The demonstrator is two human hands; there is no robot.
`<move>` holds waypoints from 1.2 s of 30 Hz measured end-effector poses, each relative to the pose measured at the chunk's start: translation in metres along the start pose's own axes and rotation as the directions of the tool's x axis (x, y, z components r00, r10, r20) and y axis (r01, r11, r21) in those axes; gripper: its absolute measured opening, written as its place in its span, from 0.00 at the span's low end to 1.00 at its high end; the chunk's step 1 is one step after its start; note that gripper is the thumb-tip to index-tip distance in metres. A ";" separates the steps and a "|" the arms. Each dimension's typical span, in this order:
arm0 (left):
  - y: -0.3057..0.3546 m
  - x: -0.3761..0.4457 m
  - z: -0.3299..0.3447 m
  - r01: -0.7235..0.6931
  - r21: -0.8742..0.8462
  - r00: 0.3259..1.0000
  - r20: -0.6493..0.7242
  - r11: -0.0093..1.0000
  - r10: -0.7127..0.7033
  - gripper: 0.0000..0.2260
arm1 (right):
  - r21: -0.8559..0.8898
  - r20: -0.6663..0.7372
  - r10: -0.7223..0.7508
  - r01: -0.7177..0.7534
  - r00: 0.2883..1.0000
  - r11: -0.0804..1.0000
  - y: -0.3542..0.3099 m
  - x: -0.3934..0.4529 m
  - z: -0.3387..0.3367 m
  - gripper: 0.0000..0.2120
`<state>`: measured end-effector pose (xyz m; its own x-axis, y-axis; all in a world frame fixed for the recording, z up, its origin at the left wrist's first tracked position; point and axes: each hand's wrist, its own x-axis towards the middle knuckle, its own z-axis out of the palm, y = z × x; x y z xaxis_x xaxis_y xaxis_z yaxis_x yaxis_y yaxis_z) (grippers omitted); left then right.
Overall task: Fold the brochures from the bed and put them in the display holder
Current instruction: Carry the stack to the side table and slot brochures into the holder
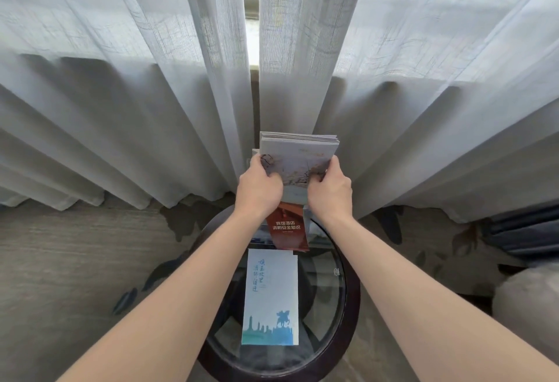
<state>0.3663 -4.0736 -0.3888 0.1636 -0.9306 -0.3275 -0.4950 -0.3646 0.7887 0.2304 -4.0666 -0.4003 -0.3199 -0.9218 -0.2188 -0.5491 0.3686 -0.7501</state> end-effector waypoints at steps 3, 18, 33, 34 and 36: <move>-0.009 -0.002 0.003 0.029 0.036 0.999 0.019 0.999 -0.029 0.20 | -0.021 0.025 0.025 -0.025 0.999 0.999 0.007 -0.004 0.003 0.10; -0.045 -0.016 0.018 0.102 0.077 0.993 0.051 0.992 -0.106 0.21 | -0.115 0.077 0.066 -0.057 0.995 0.992 0.039 -0.020 0.014 0.06; -0.101 -0.029 0.032 0.139 0.078 0.987 0.072 0.987 -0.145 0.08 | -0.198 0.197 0.023 0.017 0.980 0.980 0.081 -0.028 0.024 0.04; -0.107 -0.029 0.035 0.148 0.046 0.986 0.066 0.988 -0.151 0.08 | -0.206 0.204 0.013 0.030 0.979 0.978 0.082 -0.028 0.026 0.04; -0.117 -0.030 0.041 0.140 0.001 0.989 0.050 0.990 -0.140 0.11 | -0.226 0.208 -0.006 0.054 0.978 0.973 0.086 -0.026 0.030 0.03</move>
<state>0.3844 -4.0020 -0.4928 0.1888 -0.8674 -0.4604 -0.4678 -0.4917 0.7345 0.2146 -4.0141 -0.4773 -0.1486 -0.9289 -0.3392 -0.7260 0.3354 -0.6003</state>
